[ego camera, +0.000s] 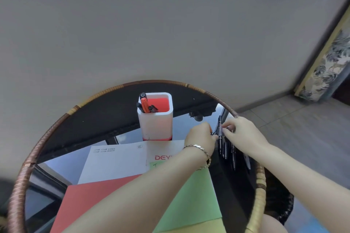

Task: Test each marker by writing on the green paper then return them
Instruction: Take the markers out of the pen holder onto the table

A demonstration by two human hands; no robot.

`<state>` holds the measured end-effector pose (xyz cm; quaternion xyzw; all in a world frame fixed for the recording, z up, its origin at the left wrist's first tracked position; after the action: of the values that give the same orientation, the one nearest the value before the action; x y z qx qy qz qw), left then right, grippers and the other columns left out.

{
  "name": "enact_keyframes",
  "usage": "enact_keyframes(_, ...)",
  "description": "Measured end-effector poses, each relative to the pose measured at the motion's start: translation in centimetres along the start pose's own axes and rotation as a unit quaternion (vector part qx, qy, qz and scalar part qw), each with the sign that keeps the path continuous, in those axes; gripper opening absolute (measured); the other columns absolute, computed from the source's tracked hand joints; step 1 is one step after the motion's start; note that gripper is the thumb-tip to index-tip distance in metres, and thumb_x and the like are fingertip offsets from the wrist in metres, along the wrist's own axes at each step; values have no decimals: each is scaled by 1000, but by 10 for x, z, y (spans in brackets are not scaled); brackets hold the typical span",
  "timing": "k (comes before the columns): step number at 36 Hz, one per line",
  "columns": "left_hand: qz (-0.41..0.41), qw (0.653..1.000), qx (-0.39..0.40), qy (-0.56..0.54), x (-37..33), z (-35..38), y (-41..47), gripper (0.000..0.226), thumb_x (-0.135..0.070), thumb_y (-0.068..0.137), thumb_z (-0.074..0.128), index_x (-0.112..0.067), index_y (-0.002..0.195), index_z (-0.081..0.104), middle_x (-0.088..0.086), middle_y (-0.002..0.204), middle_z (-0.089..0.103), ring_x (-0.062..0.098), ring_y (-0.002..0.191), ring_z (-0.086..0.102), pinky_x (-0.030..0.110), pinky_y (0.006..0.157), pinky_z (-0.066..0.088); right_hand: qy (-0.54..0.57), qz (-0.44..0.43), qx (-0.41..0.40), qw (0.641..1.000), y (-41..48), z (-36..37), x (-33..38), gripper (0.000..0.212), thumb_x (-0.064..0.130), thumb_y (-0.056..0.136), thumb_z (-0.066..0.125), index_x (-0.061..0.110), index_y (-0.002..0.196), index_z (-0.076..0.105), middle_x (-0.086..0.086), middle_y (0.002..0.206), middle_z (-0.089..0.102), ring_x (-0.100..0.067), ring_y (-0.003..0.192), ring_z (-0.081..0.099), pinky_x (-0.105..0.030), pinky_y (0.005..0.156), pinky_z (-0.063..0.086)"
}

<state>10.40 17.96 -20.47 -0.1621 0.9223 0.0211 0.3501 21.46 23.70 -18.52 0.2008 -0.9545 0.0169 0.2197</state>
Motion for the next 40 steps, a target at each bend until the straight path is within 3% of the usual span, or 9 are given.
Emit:
enact_keyframes(7, 46, 999, 5, 22, -1, -5, -13, 30, -31, 92, 49, -13, 116, 54, 6, 120, 51, 23, 105, 53, 36, 90, 45, 17, -50, -14, 999, -10, -15, 19, 20, 19, 88, 51, 21, 103, 64, 3, 98, 51, -15, 82, 52, -29, 72, 42)
enact_keyframes(11, 92, 995, -43, 12, 15, -48, -39, 25, -28, 92, 49, -18, 114, 56, -2, 110, 56, 11, 97, 55, 27, 86, 46, 70, -120, -19, 990, -16, -23, 65, 17, 19, 89, 53, 22, 102, 64, 7, 92, 54, -5, 73, 50, -21, 71, 39)
enact_keyframes(14, 86, 993, -84, -1, 37, -88, -59, 20, -24, 91, 51, -21, 108, 59, -9, 99, 58, 5, 90, 55, 25, 82, 47, 98, -175, -11, 980, -21, -22, 109, 18, 21, 88, 55, 22, 105, 63, 4, 91, 57, -7, 77, 52, -11, 66, 37)
enact_keyframes(17, 74, 989, -127, -2, 57, -124, -74, 16, -19, 89, 53, -21, 101, 63, -14, 88, 59, 1, 84, 55, 20, 76, 47, 126, -223, -16, 966, -25, -22, 154, 22, 23, 87, 58, 17, 107, 63, 3, 83, 56, -5, 71, 49, -15, 65, 39)
enact_keyframes(20, 67, 985, -157, -3, 72, -152, -86, 15, -17, 88, 54, -21, 99, 63, -16, 85, 59, -7, 80, 53, 8, 68, 40, 118, -251, -8, 961, -25, -16, 191, 28, 28, 87, 59, 16, 112, 60, 14, 75, 43, -1, 65, 41, -22, 67, 37)
enact_keyframes(24, 45, 981, -191, -14, 89, -173, -98, 15, -17, 87, 54, -23, 98, 63, -16, 83, 60, -8, 81, 54, 13, 68, 43, 100, -261, 11, 960, -23, -9, 216, 23, 27, 88, 57, 19, 109, 62, 18, 71, 39, -3, 66, 41, -31, 71, 44)
enact_keyframes(31, 32, 979, -197, -30, 100, -178, -106, 17, -15, 88, 53, -23, 98, 63, -17, 83, 59, -7, 82, 54, 23, 74, 47, 124, -210, -20, 969, -6, -2, 211, 19, 31, 87, 56, 21, 99, 67, 5, 71, 40, -14, 71, 44, -27, 65, 36)
enact_keyframes(36, 45, 978, -200, -41, 96, -177, -105, 17, -15, 88, 52, -21, 99, 63, -20, 81, 56, -9, 80, 52, 7, 65, 40, 166, -234, -69, 956, -10, -17, 213, 15, 28, 87, 56, 18, 91, 66, 7, 75, 44, -2, 67, 44, -16, 60, 35)
enact_keyframes(40, 81, 969, -224, -66, 78, -186, -106, 16, -11, 87, 55, -20, 97, 63, -19, 81, 57, -7, 81, 54, 4, 64, 40, 267, -254, -159, 916, -27, -60, 216, 13, 21, 88, 57, 12, 79, 60, -5, 73, 57, -10, 61, 48, -13, 57, 39)
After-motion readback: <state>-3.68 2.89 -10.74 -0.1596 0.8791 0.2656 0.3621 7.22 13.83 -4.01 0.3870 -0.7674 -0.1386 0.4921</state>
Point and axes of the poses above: each hand's wrist, its own y-axis towards the middle knuckle, its own z-axis out of the palm, x = y × z, the point moved 10 cm from there along y, towards the middle knuckle
